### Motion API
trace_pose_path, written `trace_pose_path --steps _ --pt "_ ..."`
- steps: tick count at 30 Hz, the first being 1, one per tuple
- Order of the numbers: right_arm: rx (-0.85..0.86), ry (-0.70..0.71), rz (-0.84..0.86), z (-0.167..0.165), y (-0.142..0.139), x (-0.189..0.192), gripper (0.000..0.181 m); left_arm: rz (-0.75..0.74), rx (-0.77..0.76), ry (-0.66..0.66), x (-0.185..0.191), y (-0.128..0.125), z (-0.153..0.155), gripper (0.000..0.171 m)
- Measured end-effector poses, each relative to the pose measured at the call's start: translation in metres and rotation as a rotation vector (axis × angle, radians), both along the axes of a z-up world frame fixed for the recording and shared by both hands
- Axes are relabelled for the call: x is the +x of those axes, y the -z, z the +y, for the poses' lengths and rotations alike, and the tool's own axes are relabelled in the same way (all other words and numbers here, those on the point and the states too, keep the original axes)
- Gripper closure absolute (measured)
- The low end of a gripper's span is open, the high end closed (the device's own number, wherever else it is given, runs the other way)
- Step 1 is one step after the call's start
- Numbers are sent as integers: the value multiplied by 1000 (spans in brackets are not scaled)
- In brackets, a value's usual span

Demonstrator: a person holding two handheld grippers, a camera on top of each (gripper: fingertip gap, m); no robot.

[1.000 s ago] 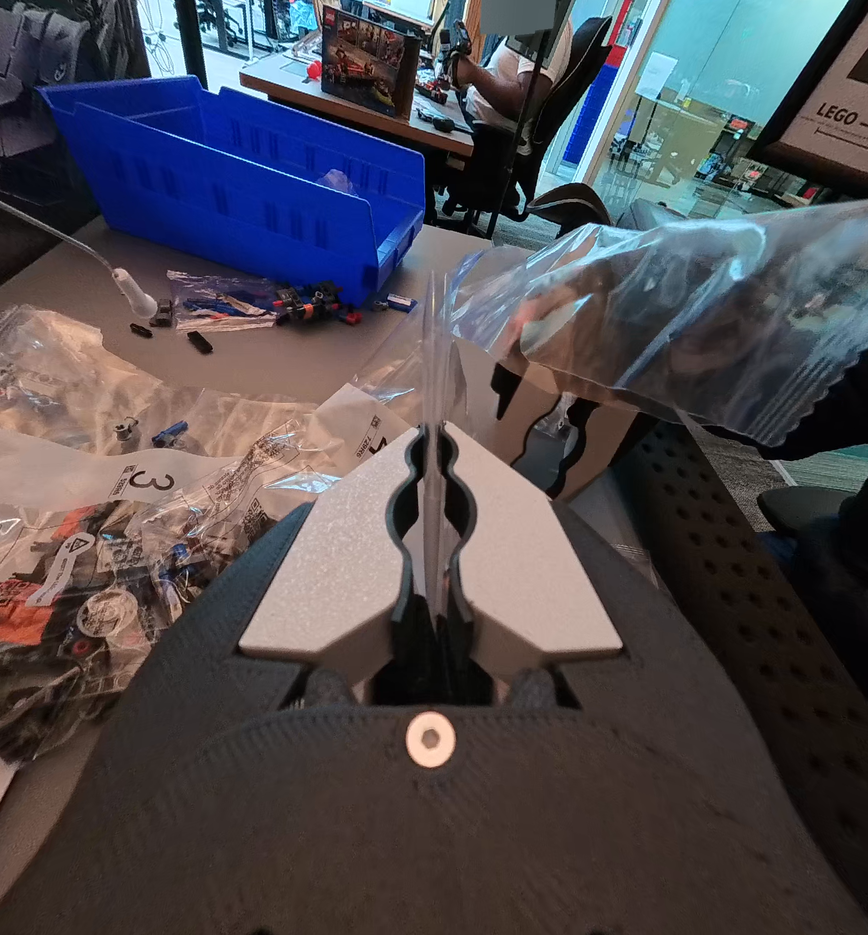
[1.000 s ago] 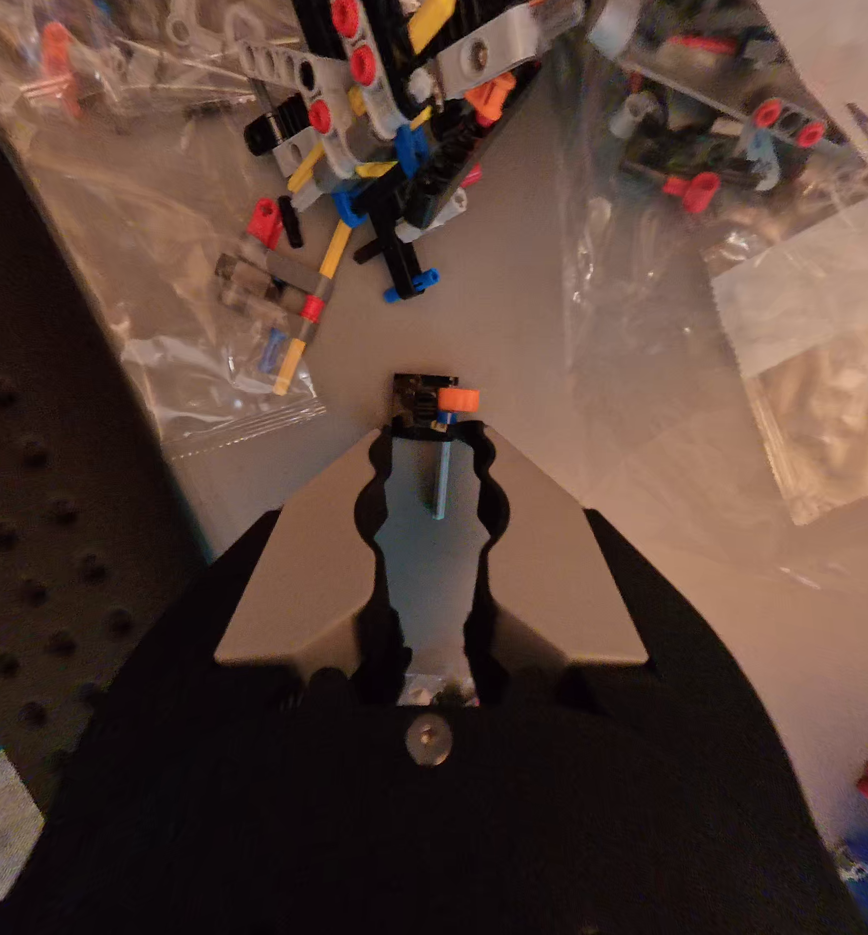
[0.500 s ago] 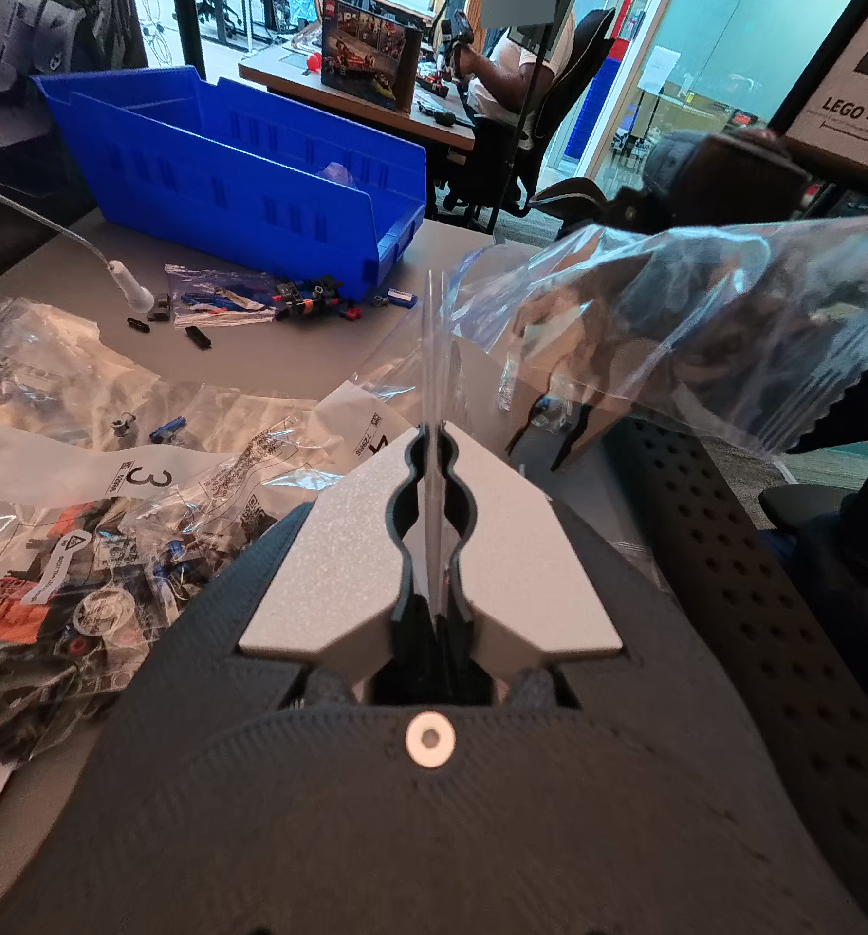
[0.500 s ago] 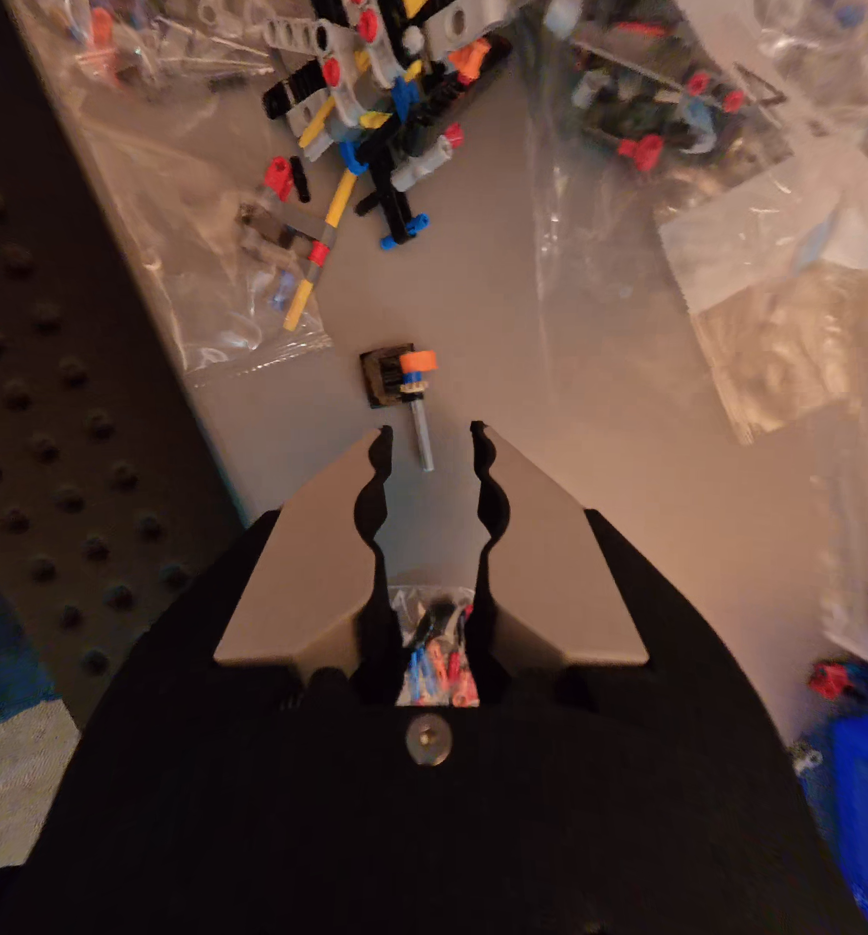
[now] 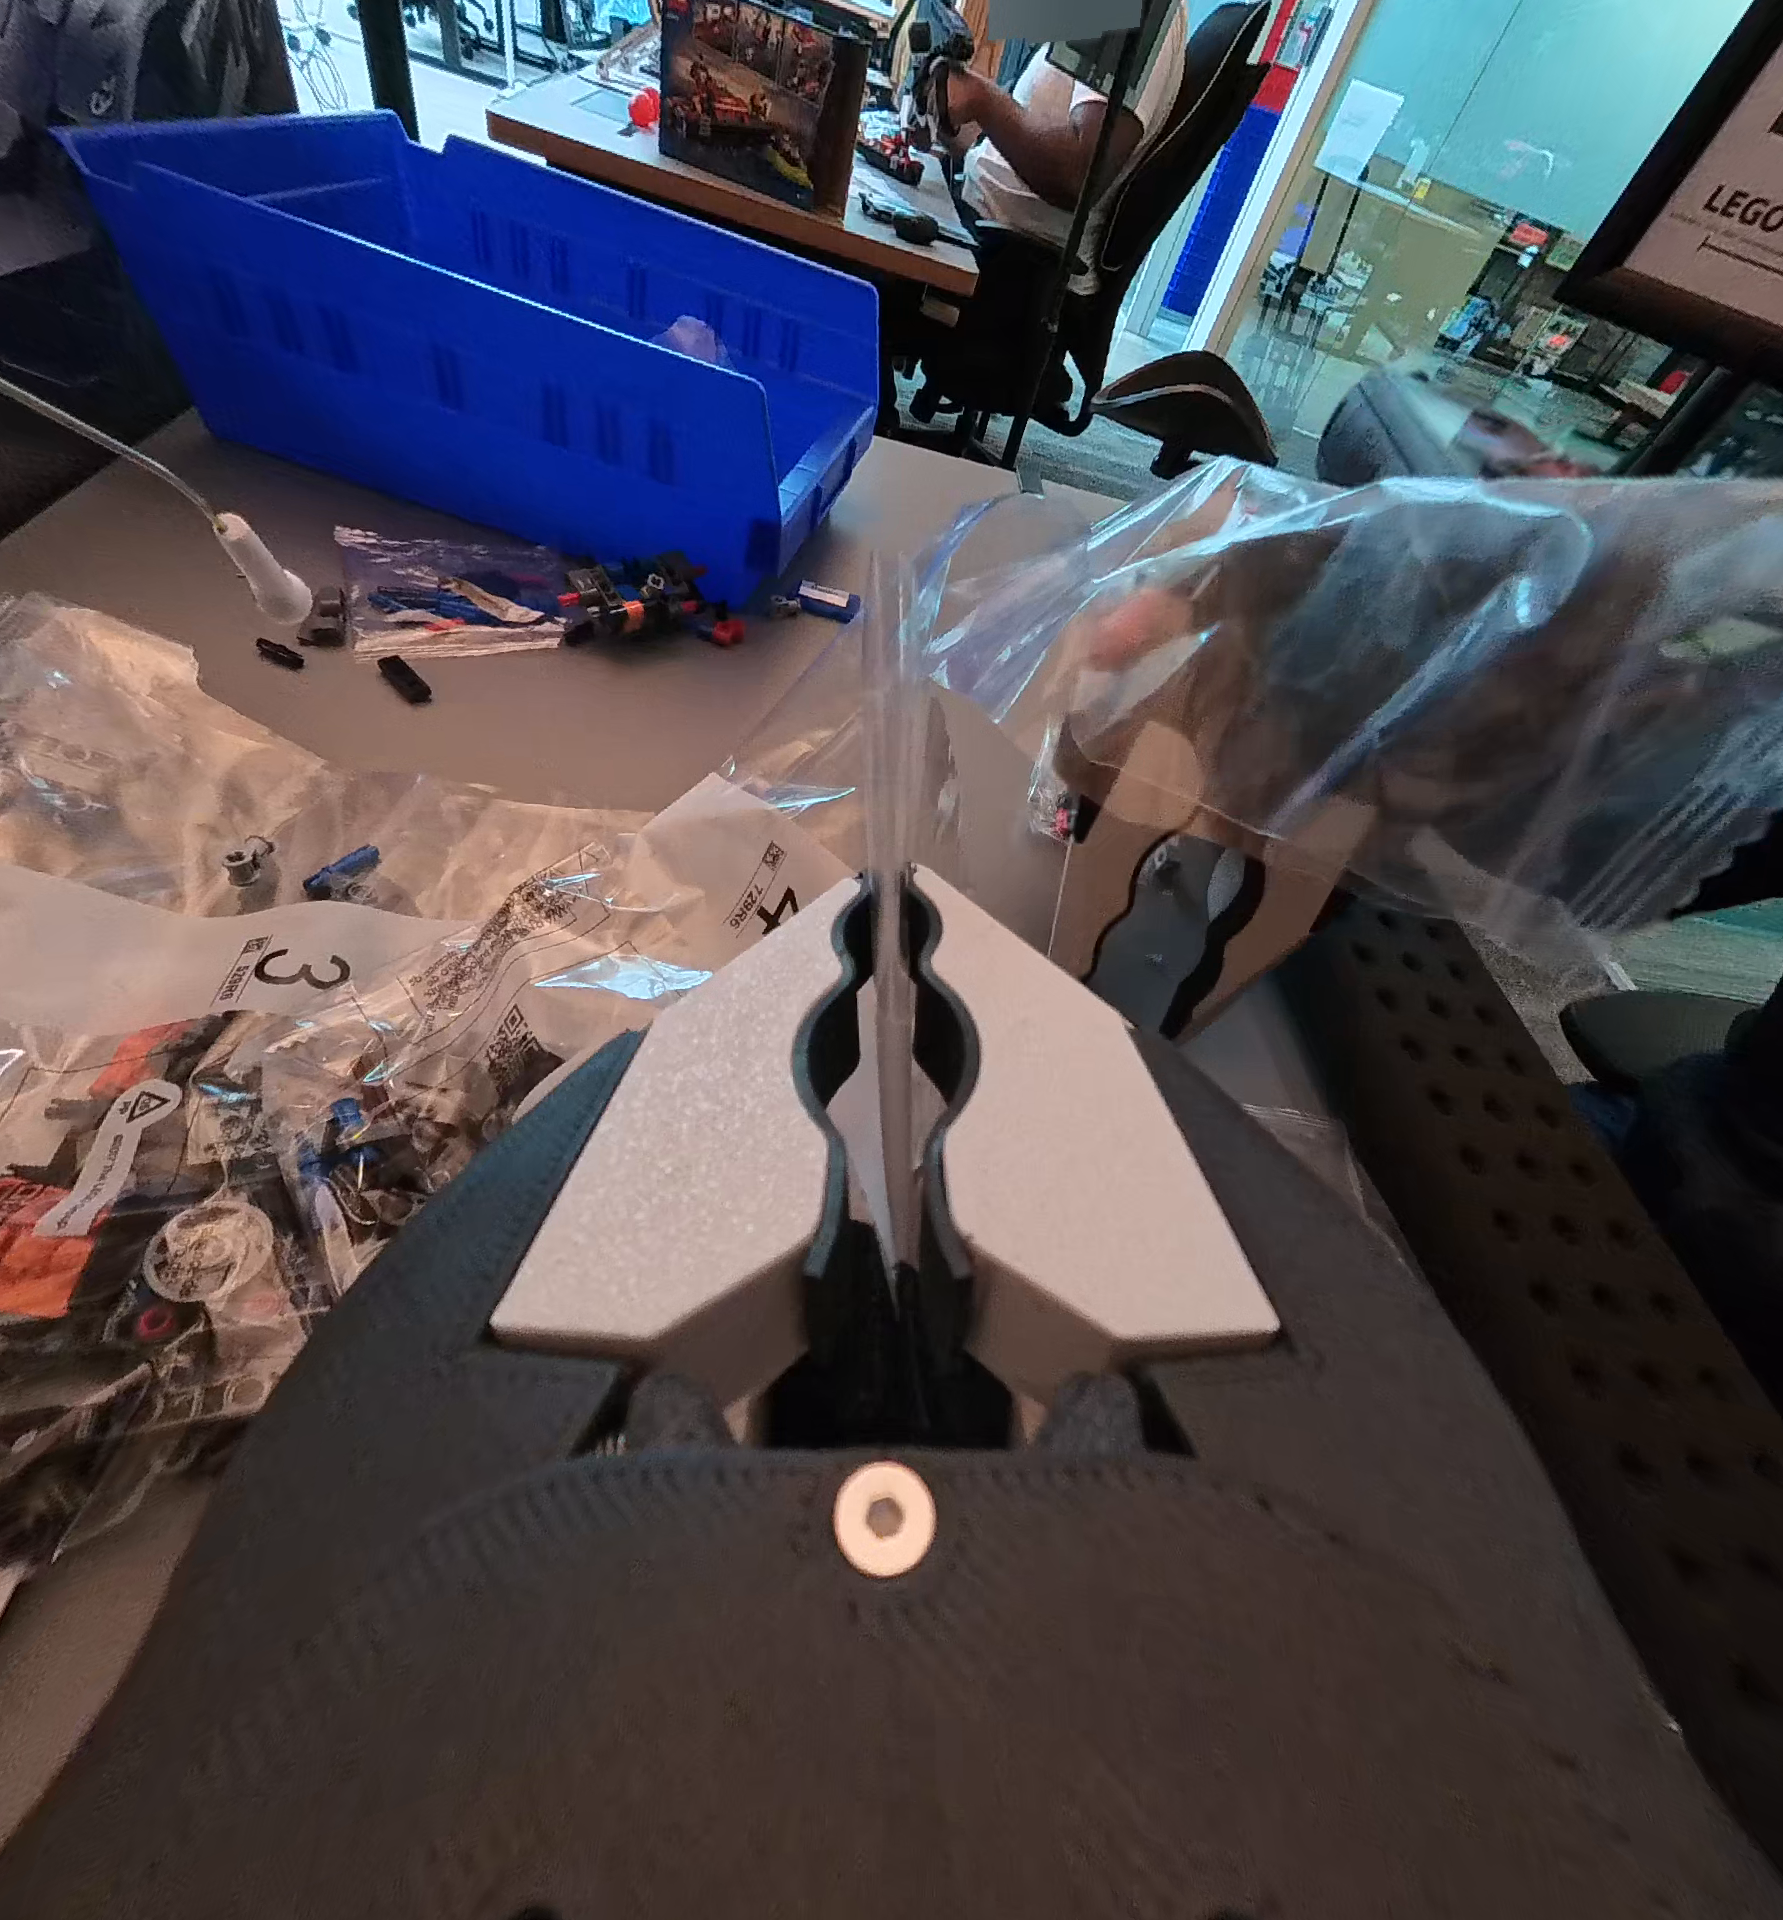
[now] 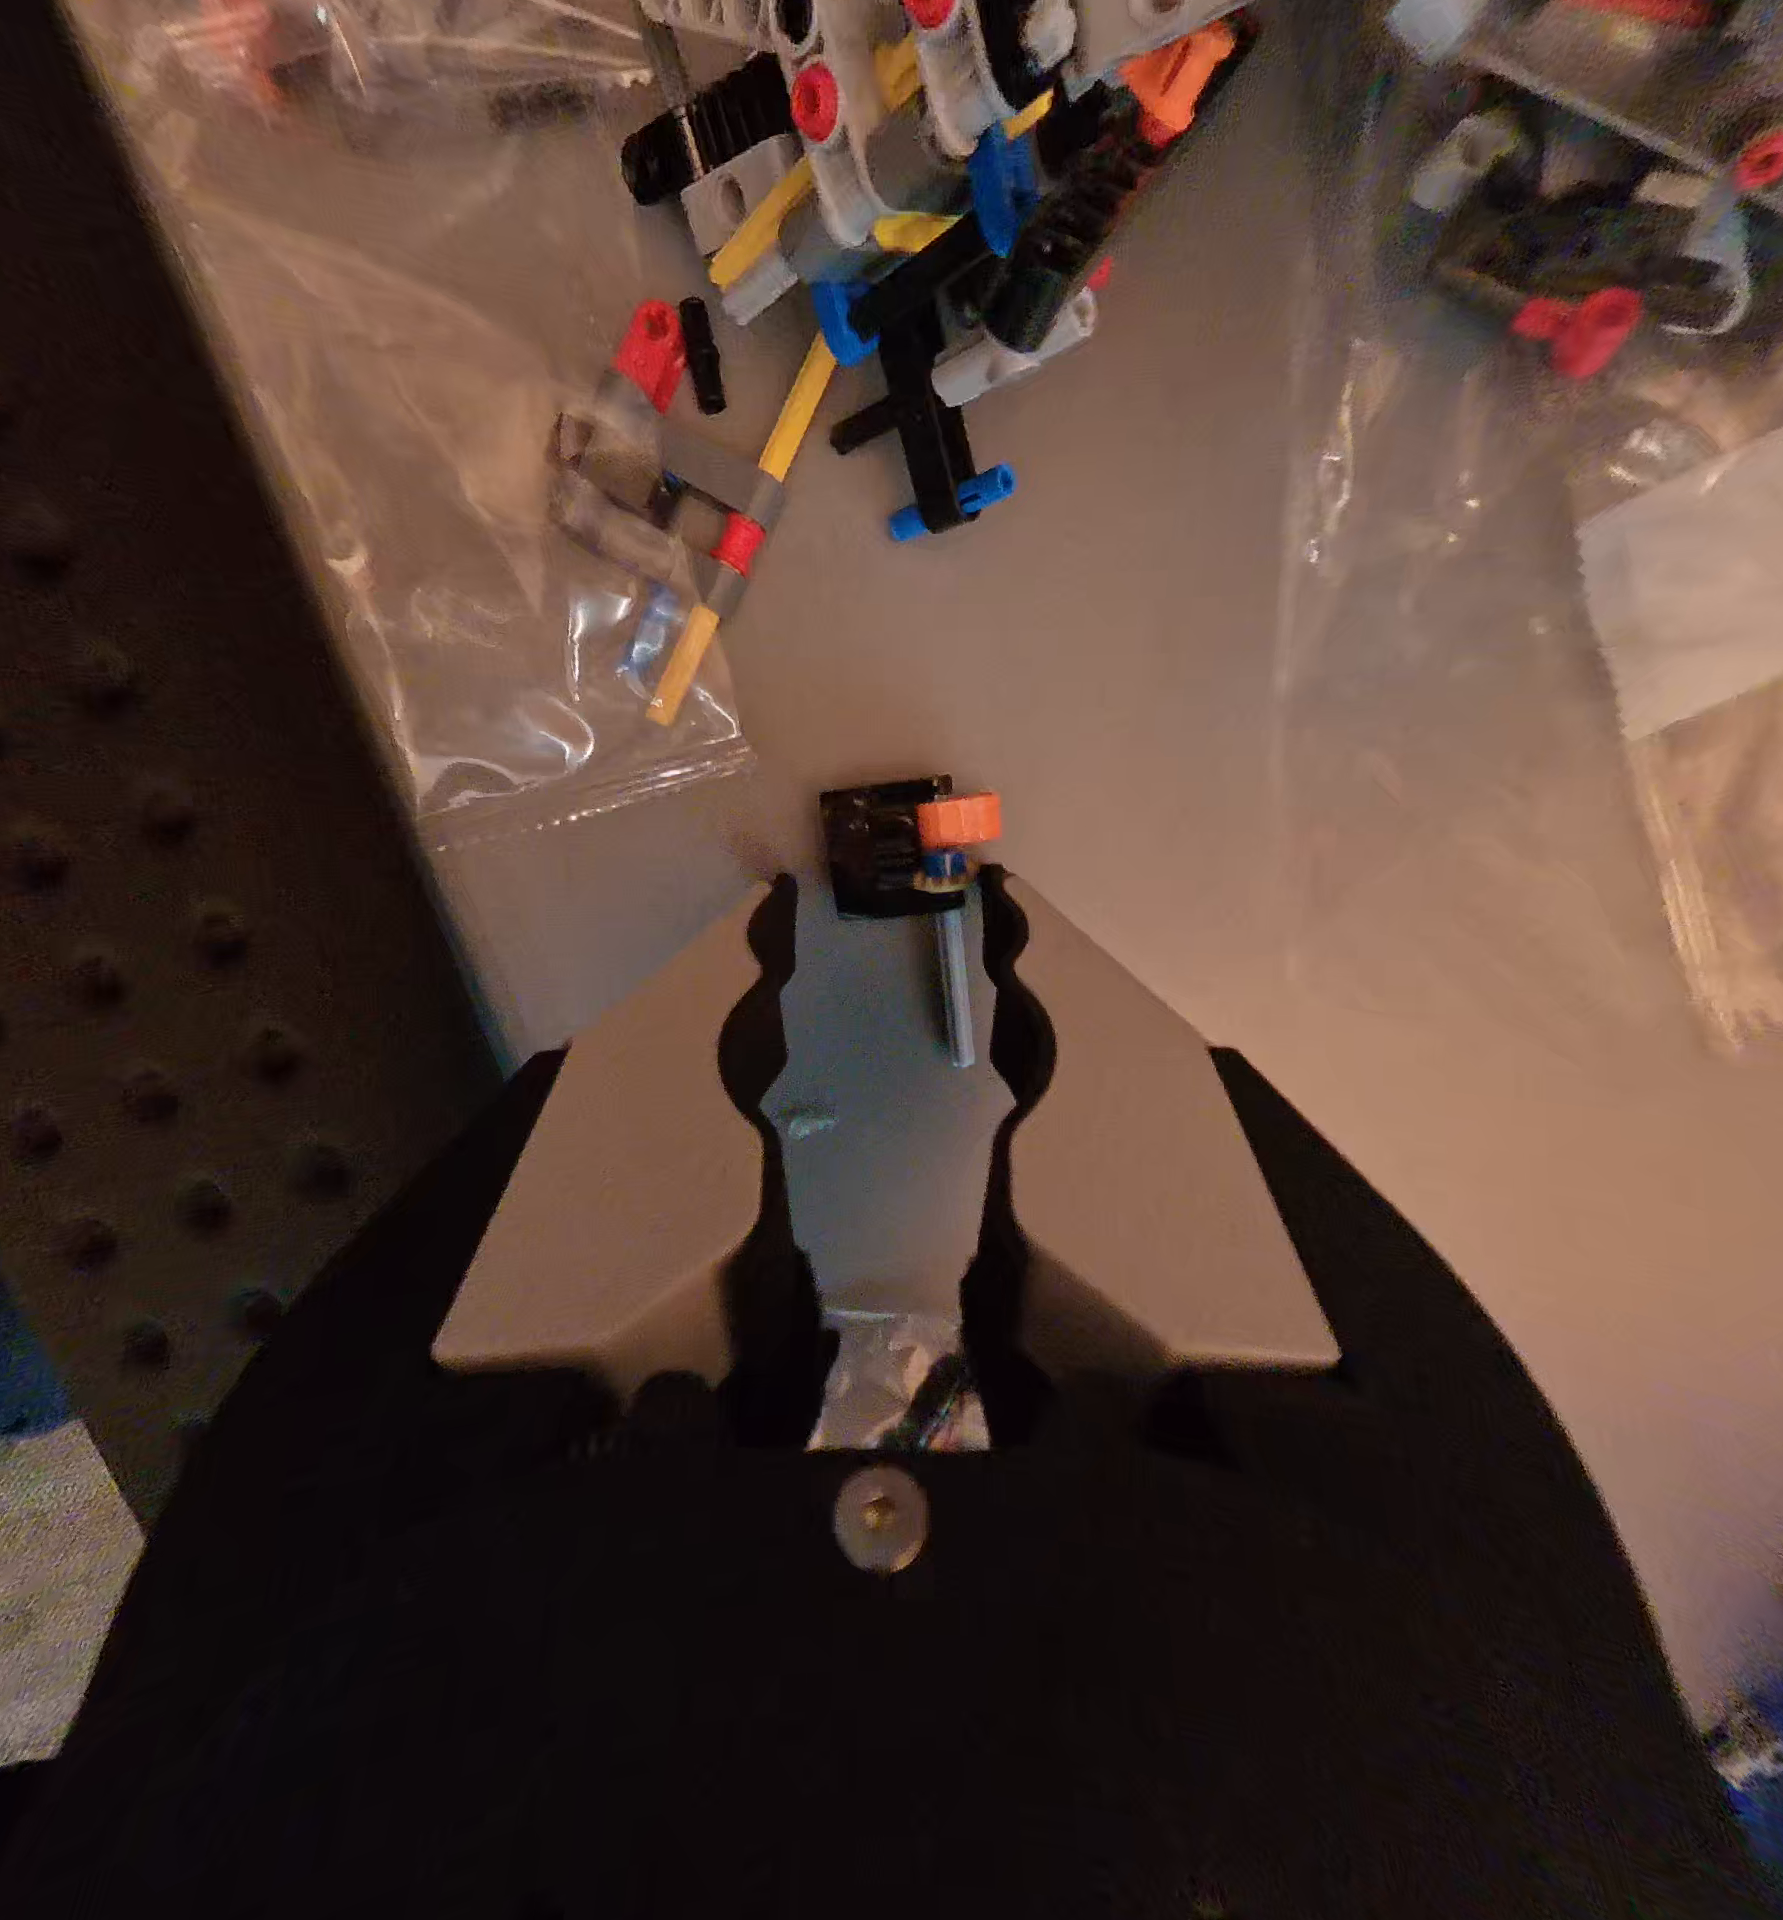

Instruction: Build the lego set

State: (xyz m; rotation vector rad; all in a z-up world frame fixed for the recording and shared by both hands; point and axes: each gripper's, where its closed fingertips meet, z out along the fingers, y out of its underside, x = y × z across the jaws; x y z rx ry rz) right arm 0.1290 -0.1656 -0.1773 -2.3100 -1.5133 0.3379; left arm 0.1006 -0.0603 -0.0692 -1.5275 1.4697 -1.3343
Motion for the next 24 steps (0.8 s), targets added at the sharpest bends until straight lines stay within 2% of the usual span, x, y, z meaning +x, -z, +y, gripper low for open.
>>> trace_pose_path --steps 7,24 --pt "-4 -6 -14 0 0 1 156 0 0 0 0 0 0 169" --pt "39 77 -6 12 -20 29 157 7 5 1 1 0 -1 169"
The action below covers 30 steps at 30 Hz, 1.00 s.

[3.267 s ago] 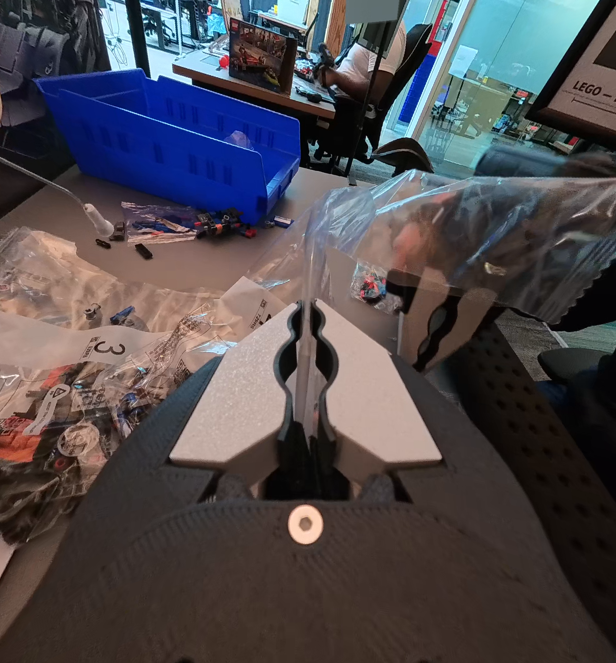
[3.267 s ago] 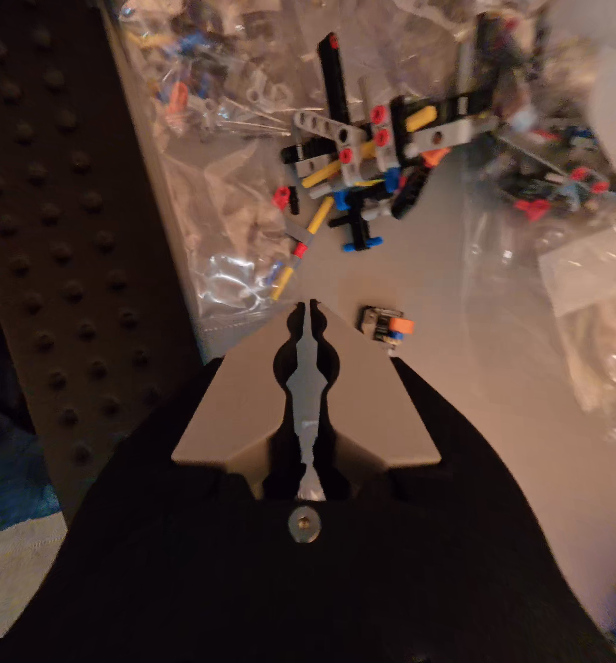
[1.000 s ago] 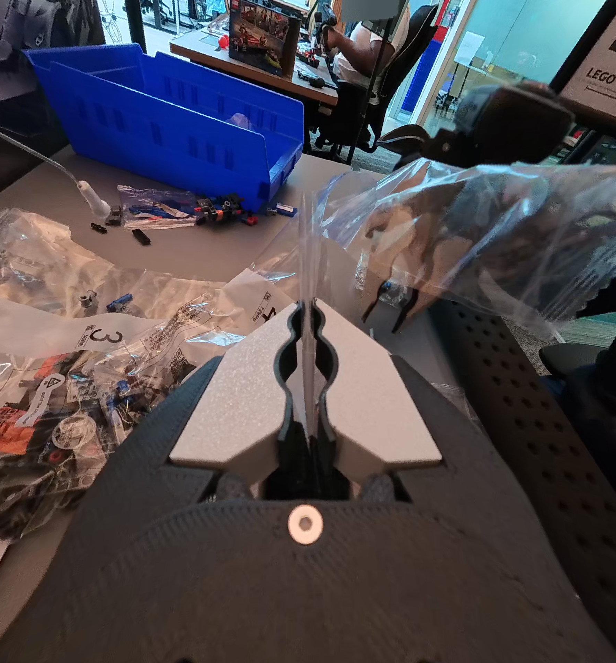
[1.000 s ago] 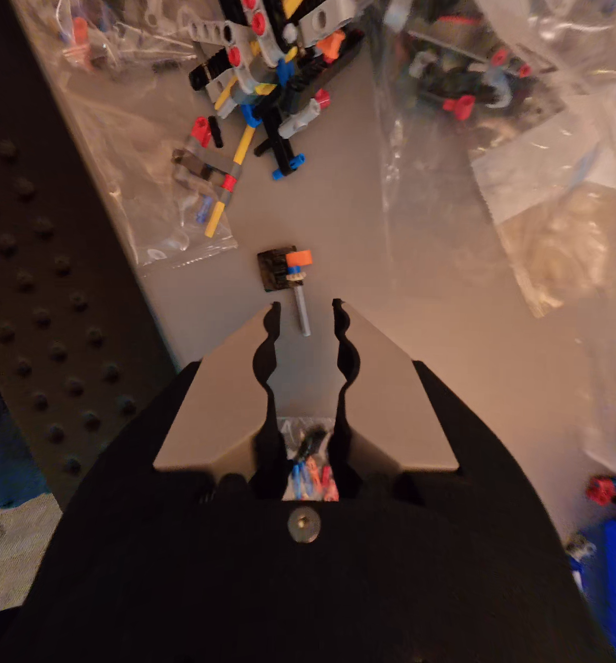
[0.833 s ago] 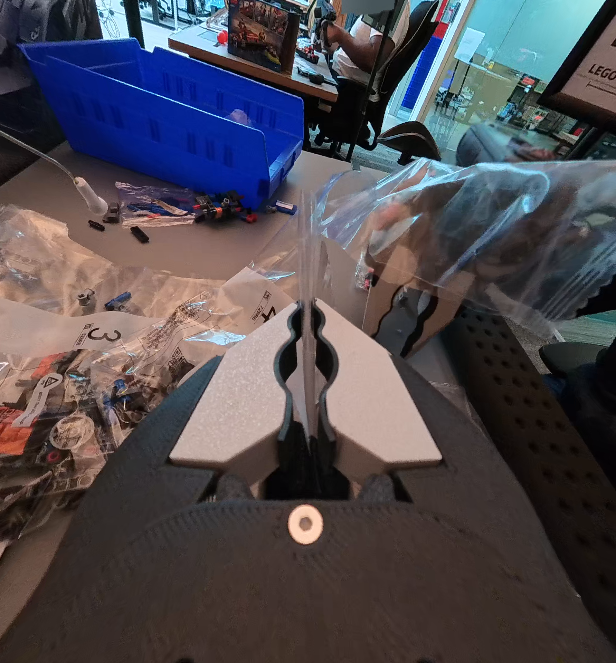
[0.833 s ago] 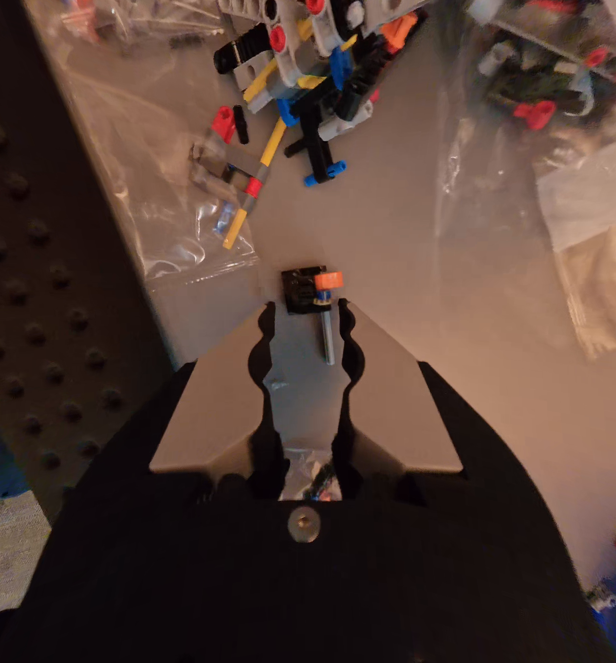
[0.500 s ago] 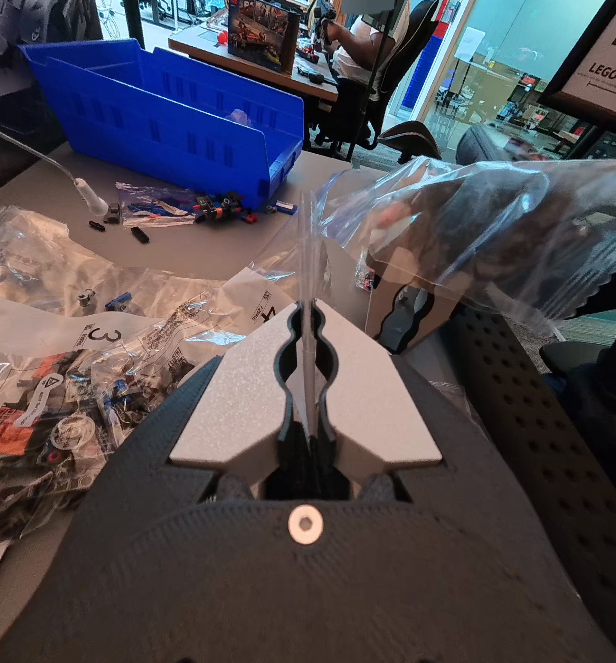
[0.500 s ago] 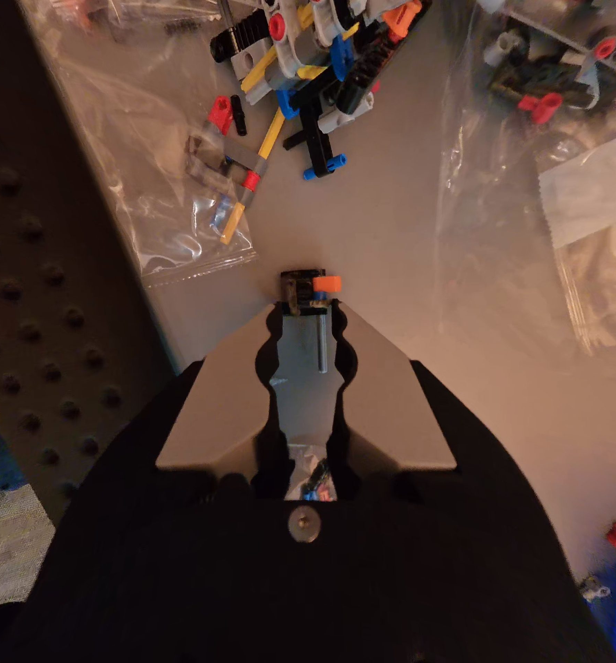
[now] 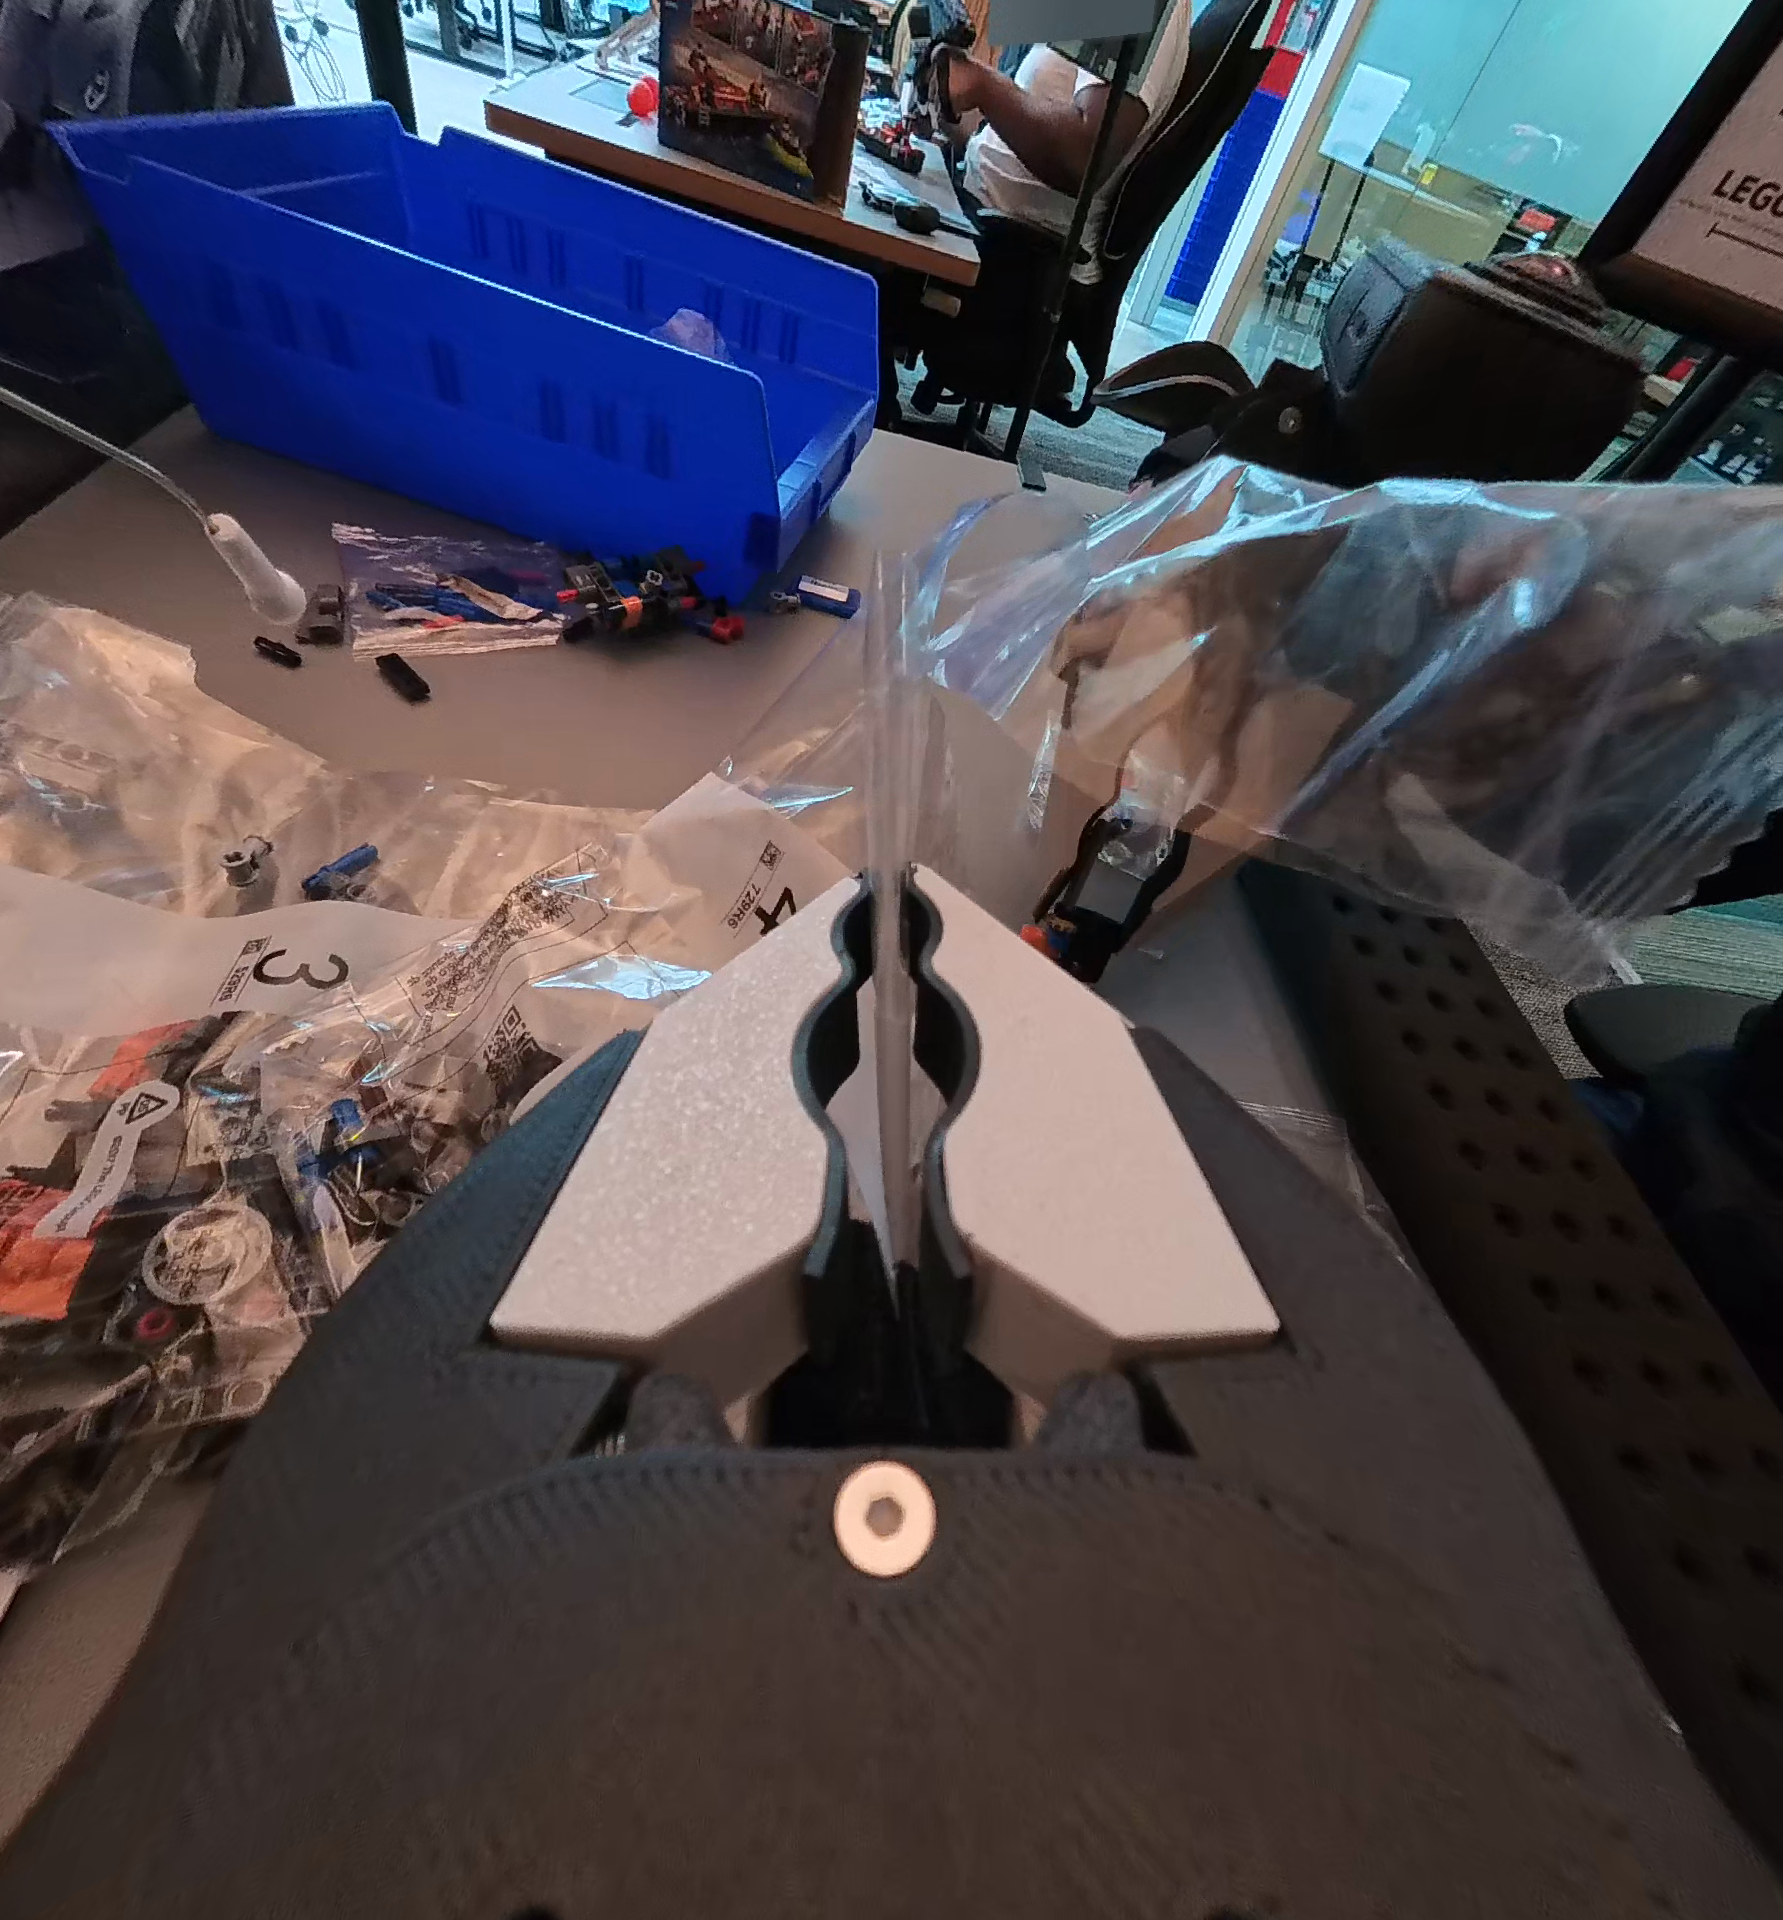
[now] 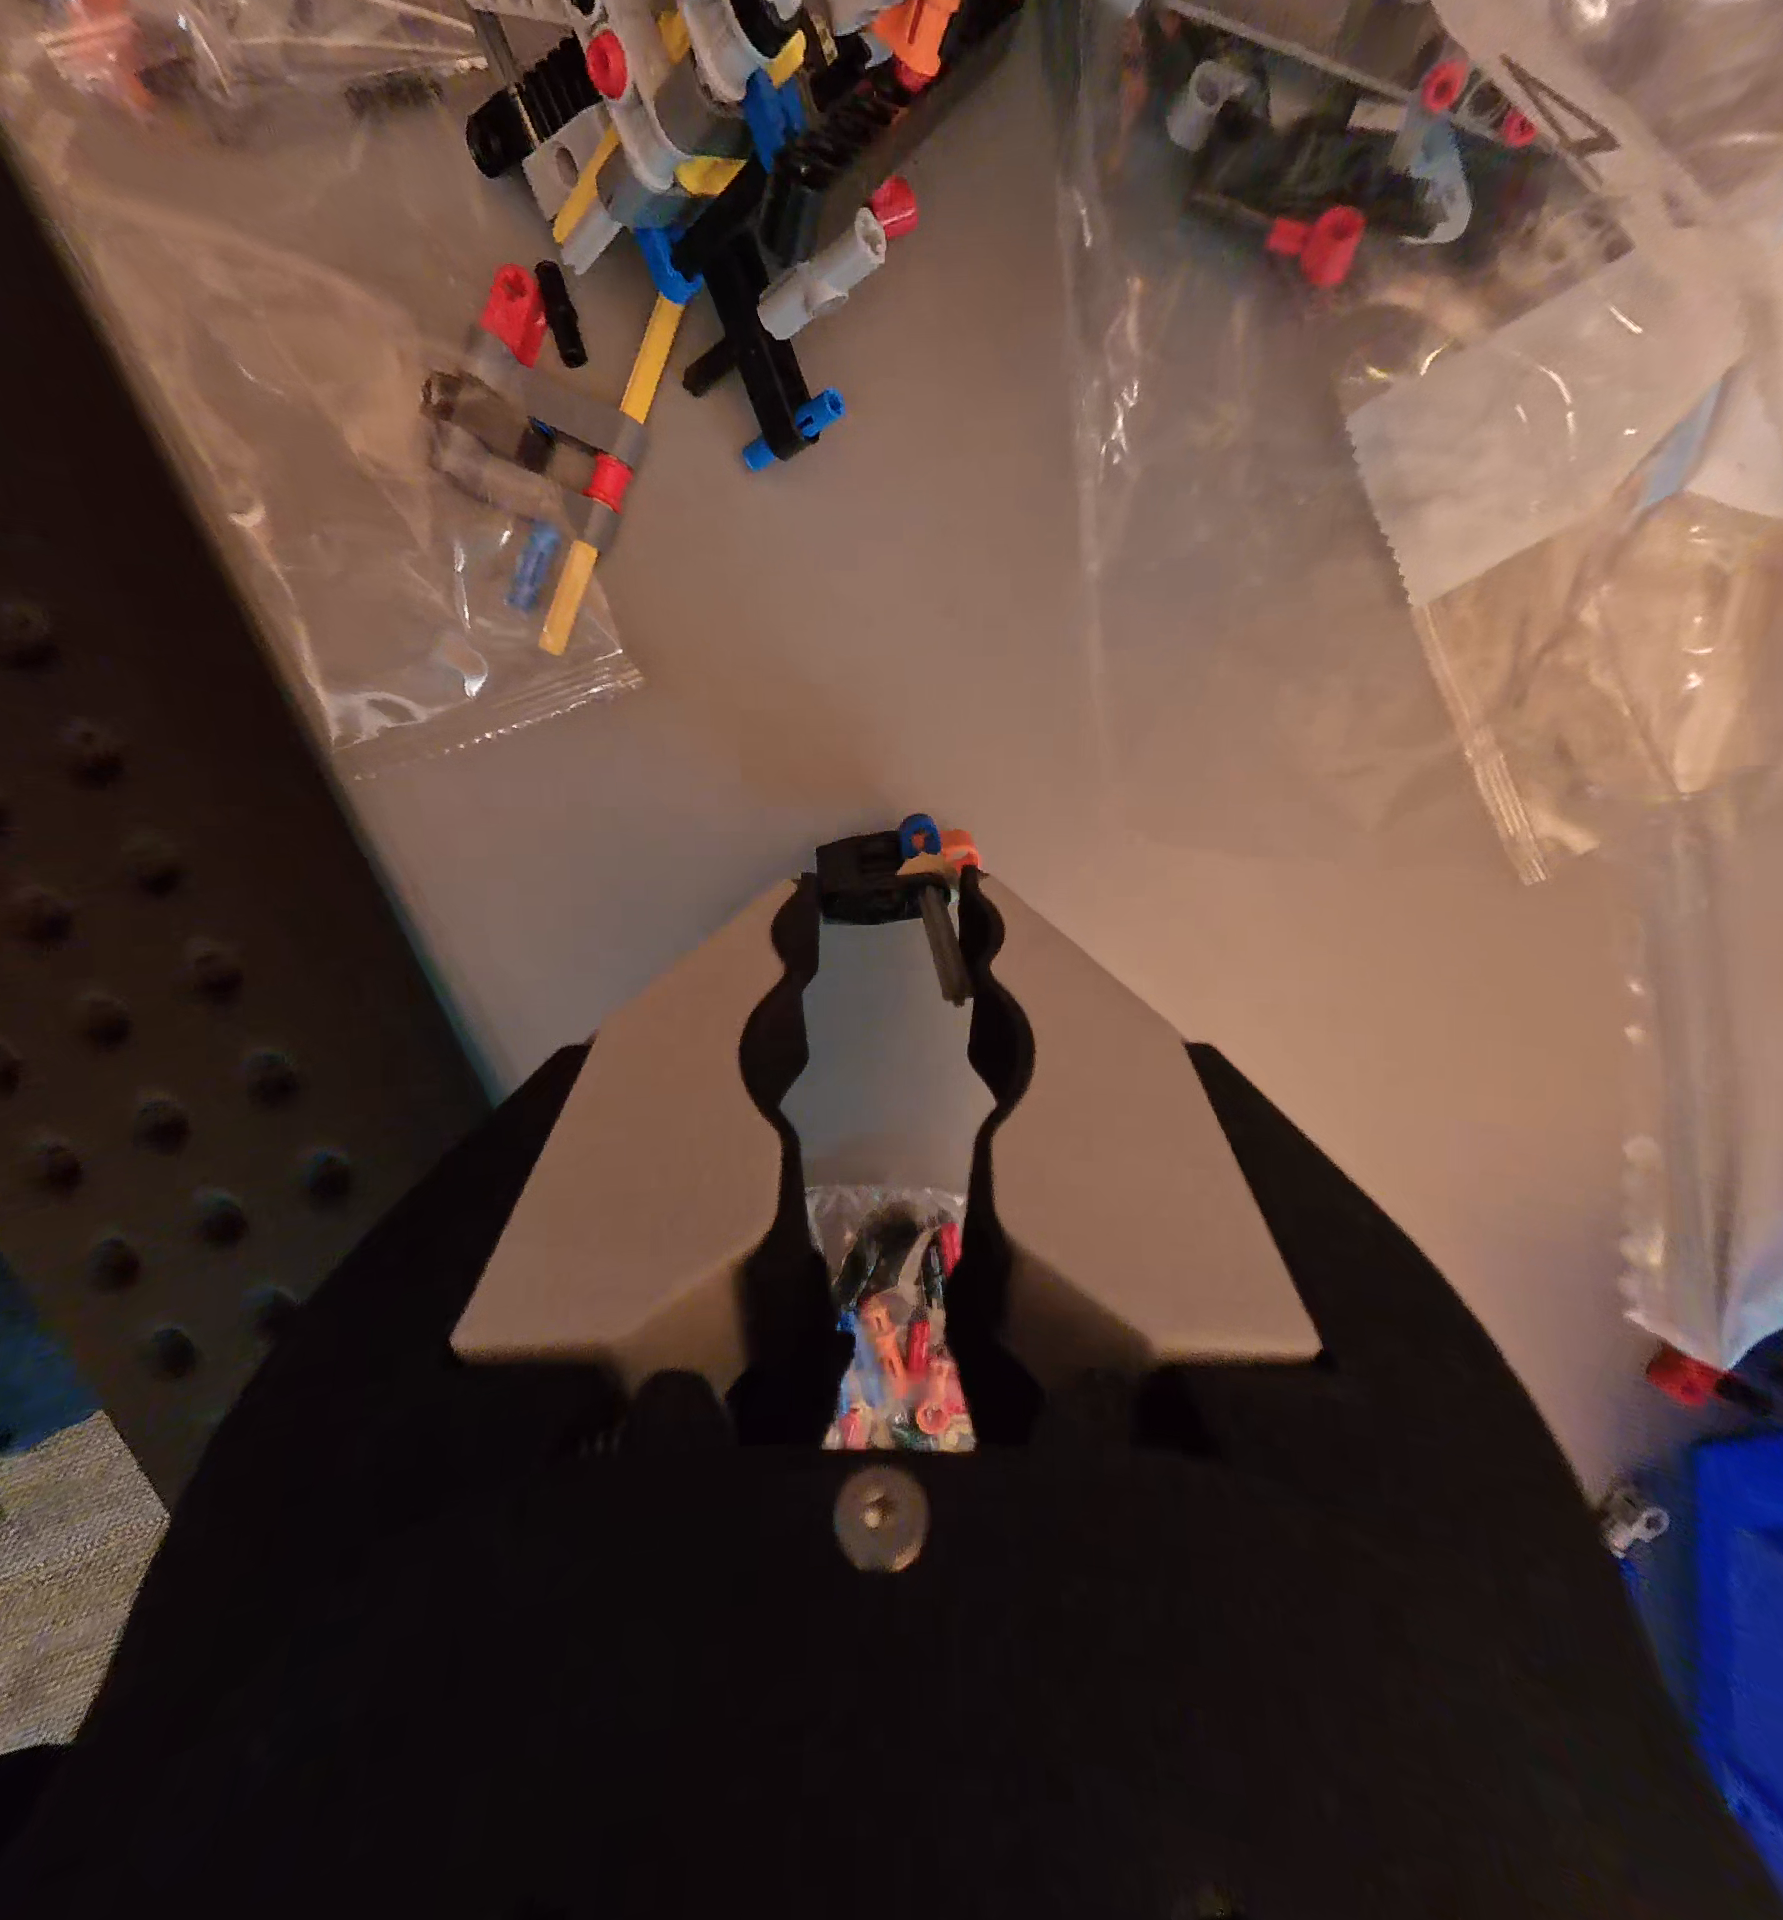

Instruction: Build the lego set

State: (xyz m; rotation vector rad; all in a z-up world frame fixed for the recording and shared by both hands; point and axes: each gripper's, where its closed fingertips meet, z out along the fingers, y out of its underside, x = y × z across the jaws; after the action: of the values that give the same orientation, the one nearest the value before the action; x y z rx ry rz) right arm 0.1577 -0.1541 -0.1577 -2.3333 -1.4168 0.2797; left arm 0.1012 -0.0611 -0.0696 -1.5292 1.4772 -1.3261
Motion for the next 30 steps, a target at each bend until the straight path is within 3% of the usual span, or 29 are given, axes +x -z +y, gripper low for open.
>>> trace_pose_path --steps 20,30 --pt "3 39 30 2 -2 10 157 8 0 -1 1 2 0 169" --pt "-27 129 84 4 -7 38 155 8 -2 -1 1 3 0 169"
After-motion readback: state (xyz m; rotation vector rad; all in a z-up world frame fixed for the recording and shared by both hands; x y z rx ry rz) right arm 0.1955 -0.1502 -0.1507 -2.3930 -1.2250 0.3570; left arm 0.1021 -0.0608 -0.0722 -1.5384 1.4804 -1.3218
